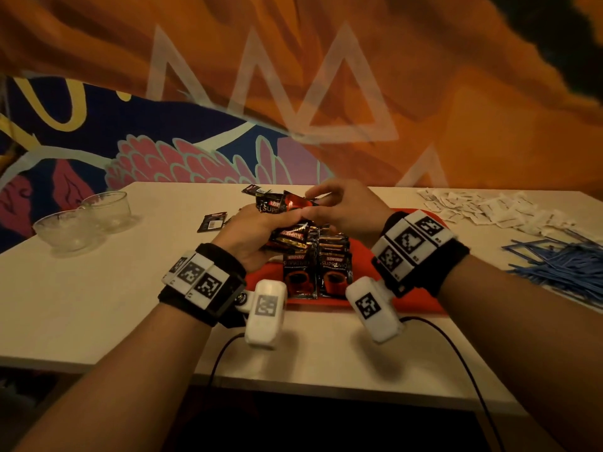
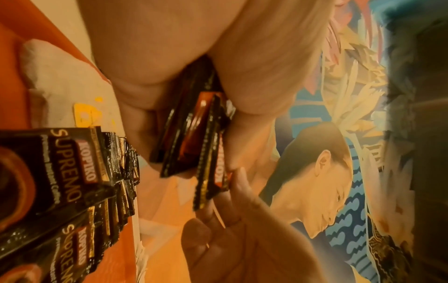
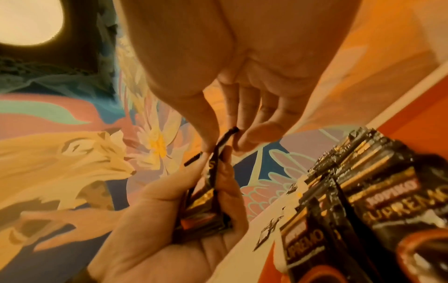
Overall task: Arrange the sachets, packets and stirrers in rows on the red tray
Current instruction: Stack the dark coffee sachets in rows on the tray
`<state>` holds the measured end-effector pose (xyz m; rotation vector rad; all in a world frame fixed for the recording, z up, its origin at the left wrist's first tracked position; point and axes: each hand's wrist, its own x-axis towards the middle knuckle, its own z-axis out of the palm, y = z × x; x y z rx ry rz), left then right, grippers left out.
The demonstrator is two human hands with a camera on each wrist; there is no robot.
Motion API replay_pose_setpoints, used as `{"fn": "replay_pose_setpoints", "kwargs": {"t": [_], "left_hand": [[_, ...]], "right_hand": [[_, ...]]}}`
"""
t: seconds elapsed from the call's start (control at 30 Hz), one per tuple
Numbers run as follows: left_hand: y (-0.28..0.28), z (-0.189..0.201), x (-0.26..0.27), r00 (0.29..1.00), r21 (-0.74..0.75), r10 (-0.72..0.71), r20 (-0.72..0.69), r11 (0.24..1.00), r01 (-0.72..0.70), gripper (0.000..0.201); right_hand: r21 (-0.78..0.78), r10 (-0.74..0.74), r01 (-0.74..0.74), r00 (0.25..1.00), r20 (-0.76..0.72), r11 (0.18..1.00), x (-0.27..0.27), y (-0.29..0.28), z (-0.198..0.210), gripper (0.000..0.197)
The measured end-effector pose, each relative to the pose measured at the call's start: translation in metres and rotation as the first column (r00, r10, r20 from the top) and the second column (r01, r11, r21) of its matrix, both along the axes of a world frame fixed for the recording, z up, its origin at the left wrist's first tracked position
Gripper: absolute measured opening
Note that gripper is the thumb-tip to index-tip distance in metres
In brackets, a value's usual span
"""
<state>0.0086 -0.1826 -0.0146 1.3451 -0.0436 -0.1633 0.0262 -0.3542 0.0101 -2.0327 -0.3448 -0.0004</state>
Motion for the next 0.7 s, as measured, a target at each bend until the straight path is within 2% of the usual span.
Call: {"fn": "replay_pose_setpoints", "kwargs": {"t": [0.07,0.13,0.2,0.27,0.33,0.4,0.47,0.5,0.57,0.6,0.7], "left_hand": [[-0.003,-0.002,-0.001,0.999,-0.030,0.021,0.026,0.999,-0.020,0.024],[-0.005,-0.005,-0.002,0.997,-0.068,0.066,0.038,0.996,-0.063,0.028],[-0.007,-0.009,-0.002,0.995,-0.127,0.092,0.045,0.988,-0.086,0.022],[-0.010,-0.013,-0.001,0.986,-0.141,0.150,0.071,0.980,-0.139,0.011],[-0.014,-0.013,0.001,0.968,-0.119,0.229,0.099,0.969,-0.217,0.016],[-0.017,-0.012,0.003,0.953,-0.076,0.270,0.140,0.962,-0.261,0.022],[-0.020,-0.009,0.005,0.943,0.005,0.264,0.203,0.963,-0.271,0.019],[-0.021,-0.007,0.005,0.940,0.048,0.251,0.230,0.962,-0.269,0.018],[-0.023,-0.005,0.004,0.939,0.089,0.229,0.256,0.962,-0.259,0.018],[-0.023,-0.005,0.004,0.939,0.078,0.227,0.258,0.964,-0.254,0.018],[-0.026,-0.003,0.002,0.948,0.014,0.225,0.226,0.972,-0.234,0.012]], "right_hand": [[0.136,0.025,-0.018,0.998,-0.049,0.991,0.001,-0.002,-0.003,0.034],[0.300,-0.008,0.035,0.996,-0.093,0.953,0.001,-0.003,-0.004,0.028],[0.465,-0.018,0.101,0.984,-0.179,0.880,0.000,-0.007,-0.003,0.020],[0.559,0.049,0.115,0.962,-0.269,0.821,-0.003,-0.010,-0.003,0.020],[0.484,0.117,0.056,0.940,-0.320,0.873,-0.008,-0.011,-0.006,0.026],[0.271,0.115,-0.023,0.937,-0.328,0.962,-0.009,-0.015,-0.010,0.027],[0.066,0.056,-0.041,0.968,-0.246,0.997,-0.008,-0.020,-0.012,0.024],[0.012,0.019,-0.018,0.984,-0.180,1.000,-0.005,-0.023,-0.012,0.020],[-0.003,-0.034,0.034,0.996,-0.086,0.999,-0.002,-0.027,-0.011,0.011],[0.006,-0.052,0.052,0.997,-0.065,0.999,0.000,-0.028,-0.011,0.013],[0.065,-0.054,0.059,0.996,-0.077,0.996,0.003,-0.028,-0.016,0.015]]}}
